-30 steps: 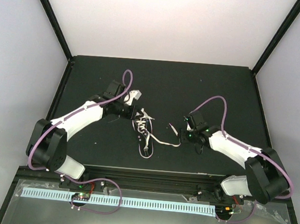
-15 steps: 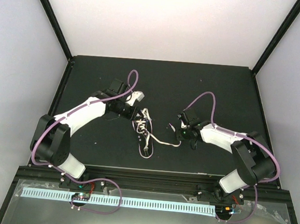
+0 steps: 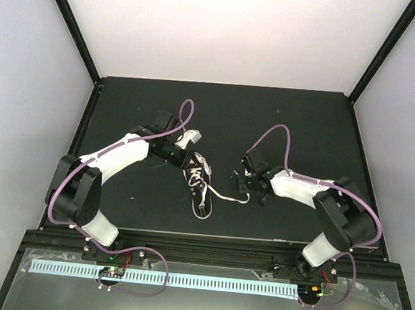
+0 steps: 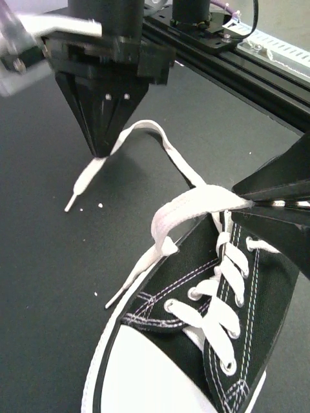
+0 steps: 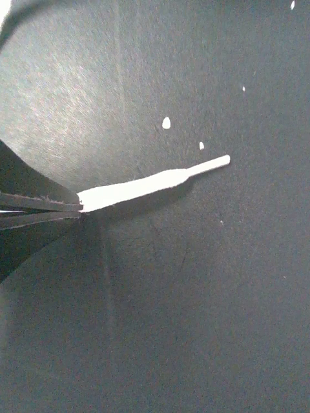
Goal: Tie the shoes
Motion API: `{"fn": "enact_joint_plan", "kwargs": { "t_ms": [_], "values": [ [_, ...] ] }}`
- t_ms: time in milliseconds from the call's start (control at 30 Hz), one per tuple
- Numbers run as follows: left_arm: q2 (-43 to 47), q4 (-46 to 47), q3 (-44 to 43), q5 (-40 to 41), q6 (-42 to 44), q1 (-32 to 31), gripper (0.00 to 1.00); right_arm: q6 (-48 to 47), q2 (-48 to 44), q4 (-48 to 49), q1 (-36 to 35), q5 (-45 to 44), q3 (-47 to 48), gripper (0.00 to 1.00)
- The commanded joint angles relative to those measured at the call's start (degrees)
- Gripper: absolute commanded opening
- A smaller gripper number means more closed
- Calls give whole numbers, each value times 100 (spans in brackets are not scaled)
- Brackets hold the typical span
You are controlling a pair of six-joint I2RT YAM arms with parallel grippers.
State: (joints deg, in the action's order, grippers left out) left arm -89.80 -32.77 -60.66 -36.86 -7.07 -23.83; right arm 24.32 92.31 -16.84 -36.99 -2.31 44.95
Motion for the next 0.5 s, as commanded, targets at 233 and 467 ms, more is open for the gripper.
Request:
{"fn": "enact_joint_plan", "kwargs": {
  "t_ms": [233, 467],
  "values": [
    [-231, 117, -195, -1021, 366, -363, 2, 253, -2273, 298, -30, 1538, 942, 2],
    [-380, 83, -358, -1064, 436, -503, 4, 504, -2130, 767, -36, 2085, 1596, 2]
  ]
}}
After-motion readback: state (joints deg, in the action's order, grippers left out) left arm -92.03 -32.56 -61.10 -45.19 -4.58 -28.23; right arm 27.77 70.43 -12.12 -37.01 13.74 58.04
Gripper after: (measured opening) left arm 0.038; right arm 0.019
